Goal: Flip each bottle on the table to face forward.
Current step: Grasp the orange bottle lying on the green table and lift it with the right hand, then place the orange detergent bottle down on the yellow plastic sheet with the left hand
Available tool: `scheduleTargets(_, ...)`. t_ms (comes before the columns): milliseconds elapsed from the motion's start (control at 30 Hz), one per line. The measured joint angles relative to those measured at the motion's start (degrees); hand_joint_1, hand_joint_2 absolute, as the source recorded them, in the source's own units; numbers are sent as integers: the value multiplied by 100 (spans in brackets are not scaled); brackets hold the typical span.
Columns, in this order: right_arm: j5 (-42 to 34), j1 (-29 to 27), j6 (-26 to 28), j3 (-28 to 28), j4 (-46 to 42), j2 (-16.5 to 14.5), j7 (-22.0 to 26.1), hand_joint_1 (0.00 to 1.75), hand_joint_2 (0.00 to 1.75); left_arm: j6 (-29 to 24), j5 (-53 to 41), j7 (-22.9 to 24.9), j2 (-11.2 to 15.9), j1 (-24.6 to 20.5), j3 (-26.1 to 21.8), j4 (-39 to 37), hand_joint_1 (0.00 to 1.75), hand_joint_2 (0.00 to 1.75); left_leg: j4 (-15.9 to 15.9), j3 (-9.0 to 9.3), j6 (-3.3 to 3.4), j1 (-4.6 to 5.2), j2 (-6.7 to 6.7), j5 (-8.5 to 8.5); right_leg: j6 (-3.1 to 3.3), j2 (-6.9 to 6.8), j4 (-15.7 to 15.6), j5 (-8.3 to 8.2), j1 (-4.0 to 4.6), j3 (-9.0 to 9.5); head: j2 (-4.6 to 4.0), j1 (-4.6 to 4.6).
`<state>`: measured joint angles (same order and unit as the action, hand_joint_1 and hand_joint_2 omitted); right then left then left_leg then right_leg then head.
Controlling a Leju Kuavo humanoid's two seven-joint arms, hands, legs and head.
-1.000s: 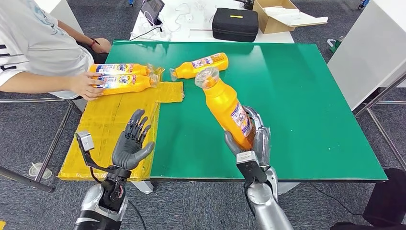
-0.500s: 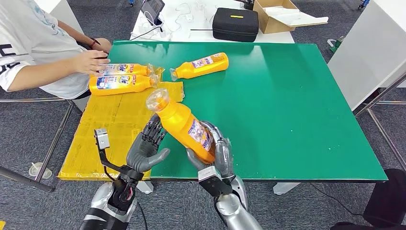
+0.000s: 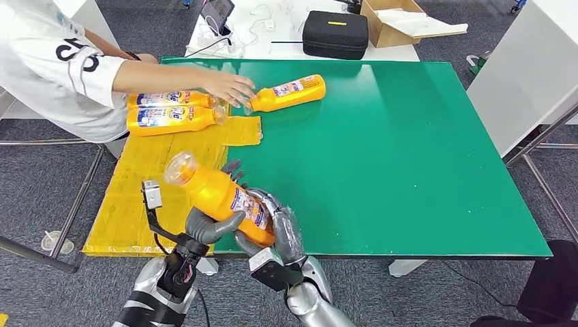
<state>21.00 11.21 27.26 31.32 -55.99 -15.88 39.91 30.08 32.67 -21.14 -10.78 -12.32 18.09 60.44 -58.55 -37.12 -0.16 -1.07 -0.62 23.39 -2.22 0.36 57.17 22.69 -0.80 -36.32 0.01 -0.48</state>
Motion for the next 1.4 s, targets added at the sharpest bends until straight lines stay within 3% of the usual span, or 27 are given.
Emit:
scheduleTargets(233, -95, 40, -160, 13, 337, -37, 21, 175, 175, 283, 673, 296, 29, 47, -60, 25, 1, 175, 0, 0, 0, 0, 1, 0, 0, 0, 0, 0, -1, 0, 0, 2)
scheduleTargets(367, -58, 61, -204, -24, 434, -64, 26, 175, 175, 239, 489, 235, 64, 73, -53, 26, 170, 175, 0, 0, 0, 0, 1, -1, 0, 0, 0, 0, 0, 0, -1, 2)
scheduleTargets(400, -49, 63, -210, -37, 449, -74, 26, 175, 175, 194, 369, 174, 75, 75, -42, 26, 175, 175, 0, 0, 0, 0, 1, -1, 0, 0, 0, 0, 0, 0, -1, 2)
scheduleTargets(633, -97, 66, -267, -149, 497, -111, 22, 175, 175, -444, -830, -366, 105, 68, 51, 60, 175, 175, 0, 0, 0, 0, 1, 0, 0, 0, 0, 0, 0, 0, 0, 2)
scheduleTargets(800, -134, 62, -326, -237, 500, -122, 22, 175, 175, -630, -1198, -447, 102, 49, 84, 117, 175, 175, 0, 0, 0, 0, 1, 0, 0, 0, 0, 0, -1, 1, 0, 3)
scheduleTargets(833, -134, 60, -336, -249, 502, -125, 22, 167, 175, -604, -1172, -441, 101, 49, 82, 117, 175, 175, 0, 0, 0, 0, 1, 0, 0, 0, 0, 0, -1, 1, 0, 3)
scheduleTargets(933, -111, 60, -342, -267, 510, -133, 22, 50, 175, -423, -933, -361, 102, 51, 48, 115, 175, 175, 0, 0, 0, 0, 1, 0, 0, 0, 0, 0, 0, 0, -1, 3)
scheduleTargets(967, -90, 61, -336, -271, 515, -139, 21, 14, 131, -345, -809, -311, 103, 52, 19, 114, 175, 175, 0, 0, 0, 0, 2, 0, 0, 0, 0, 0, 0, 0, -1, 3)
scheduleTargets(1067, -10, 71, -282, -285, 541, -152, -20, 0, 0, -212, -485, -175, 104, 60, -68, 111, 175, 175, 0, 0, 0, 0, 2, 0, 0, 0, 0, 0, 0, 0, -1, 0)
scheduleTargets(1233, 57, 115, -221, -374, 564, -149, -223, 0, 0, -493, -333, -143, 113, 38, -298, 113, 175, 175, 0, 1, 0, 0, 3, -1, 0, 0, 0, -1, 0, 0, 0, 1)
scheduleTargets(1400, 29, 121, -364, -501, 217, -75, -421, 0, 0, -1501, -1063, -470, 173, -216, -732, 108, 175, 175, 0, 2, -1, -1, 2, -5, 1, 0, 0, -3, 1, 0, 0, 2)
